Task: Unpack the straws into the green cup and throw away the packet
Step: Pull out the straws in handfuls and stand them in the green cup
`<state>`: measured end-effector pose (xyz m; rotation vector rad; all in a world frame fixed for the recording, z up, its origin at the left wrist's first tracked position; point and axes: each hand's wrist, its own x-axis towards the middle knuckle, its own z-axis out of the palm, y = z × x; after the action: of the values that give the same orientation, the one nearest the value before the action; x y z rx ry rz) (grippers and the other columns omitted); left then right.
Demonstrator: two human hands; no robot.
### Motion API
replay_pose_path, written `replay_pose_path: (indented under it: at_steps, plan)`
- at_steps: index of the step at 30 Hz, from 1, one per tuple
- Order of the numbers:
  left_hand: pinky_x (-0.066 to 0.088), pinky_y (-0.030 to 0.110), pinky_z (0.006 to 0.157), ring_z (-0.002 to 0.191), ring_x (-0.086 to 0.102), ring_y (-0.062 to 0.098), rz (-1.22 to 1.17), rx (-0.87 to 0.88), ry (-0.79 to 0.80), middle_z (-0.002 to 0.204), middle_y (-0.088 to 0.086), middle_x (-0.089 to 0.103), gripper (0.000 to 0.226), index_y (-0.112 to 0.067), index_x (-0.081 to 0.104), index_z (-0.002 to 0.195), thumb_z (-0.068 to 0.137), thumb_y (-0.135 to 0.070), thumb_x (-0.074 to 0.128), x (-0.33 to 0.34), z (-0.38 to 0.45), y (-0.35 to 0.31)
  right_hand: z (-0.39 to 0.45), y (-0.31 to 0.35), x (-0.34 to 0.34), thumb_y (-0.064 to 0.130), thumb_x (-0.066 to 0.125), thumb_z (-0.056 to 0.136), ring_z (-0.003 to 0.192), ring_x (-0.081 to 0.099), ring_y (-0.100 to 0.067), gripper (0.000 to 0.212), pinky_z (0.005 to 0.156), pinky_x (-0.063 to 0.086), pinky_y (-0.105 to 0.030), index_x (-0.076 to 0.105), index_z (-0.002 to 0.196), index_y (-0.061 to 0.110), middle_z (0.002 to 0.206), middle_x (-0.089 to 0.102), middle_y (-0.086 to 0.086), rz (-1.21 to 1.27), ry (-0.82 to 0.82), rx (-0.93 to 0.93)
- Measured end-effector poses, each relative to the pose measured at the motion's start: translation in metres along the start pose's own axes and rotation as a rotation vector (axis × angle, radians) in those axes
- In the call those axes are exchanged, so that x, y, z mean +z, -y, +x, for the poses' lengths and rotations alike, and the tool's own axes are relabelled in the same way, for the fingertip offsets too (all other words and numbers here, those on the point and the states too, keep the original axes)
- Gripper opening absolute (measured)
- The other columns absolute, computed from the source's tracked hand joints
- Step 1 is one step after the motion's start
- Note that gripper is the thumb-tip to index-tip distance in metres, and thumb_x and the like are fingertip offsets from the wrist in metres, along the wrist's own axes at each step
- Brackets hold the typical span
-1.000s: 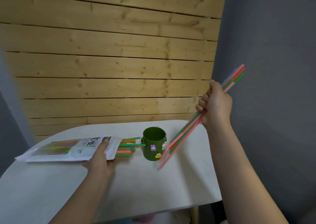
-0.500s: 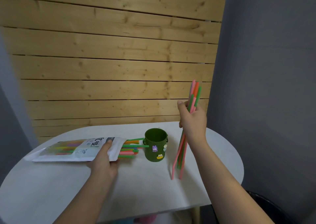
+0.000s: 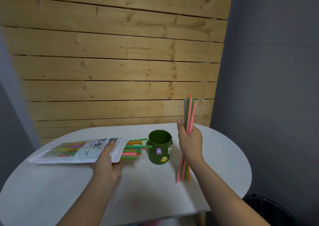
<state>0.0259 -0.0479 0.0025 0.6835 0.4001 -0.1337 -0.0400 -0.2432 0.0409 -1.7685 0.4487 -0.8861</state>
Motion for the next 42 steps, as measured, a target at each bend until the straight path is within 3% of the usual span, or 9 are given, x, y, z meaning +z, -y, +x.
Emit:
replay_pose_path:
  at_steps: [4,7,10,16,23,29,33,37,42]
  plan:
    - [0.058,0.033,0.052,0.120,0.059,0.026,0.023,-0.006,0.004,0.144,0.013,0.053,0.063,-0.017,0.037,0.146,0.090,-0.010,0.064,0.002,-0.001,-0.001,0.016,0.023,-0.003,0.042,0.053,0.088,0.046,0.033,-0.019,0.047,0.049,0.030,-0.030,0.033,0.053,0.019,0.049,0.033,-0.002,0.167,-0.060,0.049]
    - [0.059,0.035,0.061,0.121,0.060,0.027,0.020,-0.010,-0.002,0.142,0.012,0.055,0.063,-0.019,0.038,0.145,0.089,-0.010,0.065,0.004,-0.004,-0.002,0.027,0.044,-0.008,0.038,0.056,0.086,0.037,0.029,-0.011,0.041,0.040,0.028,-0.022,0.034,0.053,0.025,0.040,0.031,0.008,0.426,-0.090,0.048]
    - [0.058,0.034,0.053,0.113,0.060,0.026,0.024,-0.010,0.005,0.142,0.013,0.055,0.059,-0.015,0.042,0.144,0.090,-0.008,0.063,0.005,-0.004,-0.002,0.038,0.056,-0.010,0.036,0.056,0.087,0.032,0.025,-0.007,0.043,0.034,0.024,-0.017,0.033,0.052,0.024,0.037,0.028,0.011,0.686,-0.095,0.044]
    - [0.058,0.030,0.053,0.125,0.056,0.028,0.011,0.007,0.012,0.145,0.014,0.051,0.059,-0.015,0.039,0.146,0.091,-0.007,0.060,0.005,0.001,-0.005,0.048,0.062,-0.003,0.036,0.055,0.089,0.032,0.027,-0.007,0.043,0.035,0.027,-0.018,0.037,0.051,0.024,0.037,0.028,0.011,0.781,-0.192,-0.016]
    - [0.058,0.034,0.058,0.128,0.055,0.032,0.006,0.014,0.021,0.144,0.016,0.052,0.057,-0.014,0.040,0.145,0.092,-0.006,0.059,0.004,0.004,-0.009,0.045,0.045,0.028,0.041,0.054,0.088,0.033,0.031,-0.007,0.051,0.037,0.028,-0.019,0.043,0.041,0.027,0.035,0.032,0.011,0.654,-0.173,-0.024]
    - [0.059,0.033,0.056,0.114,0.058,0.029,0.009,0.039,0.029,0.143,0.016,0.054,0.057,-0.013,0.042,0.144,0.091,-0.005,0.061,0.001,0.005,-0.013,0.039,0.012,0.052,0.042,0.051,0.090,0.037,0.042,-0.008,0.042,0.048,0.037,-0.027,0.042,0.055,0.021,0.039,0.042,0.007,0.369,-0.056,0.045]
    - [0.056,0.042,0.076,0.122,0.058,0.030,0.009,0.050,0.027,0.141,0.015,0.055,0.057,-0.014,0.043,0.143,0.090,-0.004,0.062,0.000,0.007,-0.014,0.035,-0.002,0.054,0.043,0.049,0.091,0.064,0.059,-0.016,0.046,0.054,0.040,-0.026,0.058,0.064,0.008,0.066,0.066,-0.008,0.140,0.030,0.123]
    - [0.050,0.049,0.087,0.129,0.054,0.034,0.005,0.052,0.030,0.142,0.016,0.054,0.059,-0.013,0.041,0.144,0.090,-0.003,0.061,-0.001,0.008,-0.013,0.033,-0.003,0.049,0.040,0.054,0.090,0.087,0.060,-0.035,0.049,0.073,0.051,-0.041,0.061,0.091,-0.009,0.090,0.065,-0.027,0.045,0.058,0.114]
    - [0.049,0.052,0.097,0.128,0.055,0.032,0.000,0.031,0.042,0.143,0.015,0.053,0.063,-0.015,0.037,0.146,0.090,-0.004,0.062,0.003,0.009,-0.008,0.033,-0.005,0.033,0.034,0.063,0.085,0.080,0.056,-0.017,0.015,0.078,0.046,-0.035,0.060,0.073,0.025,0.075,0.059,0.006,0.041,0.145,0.143]
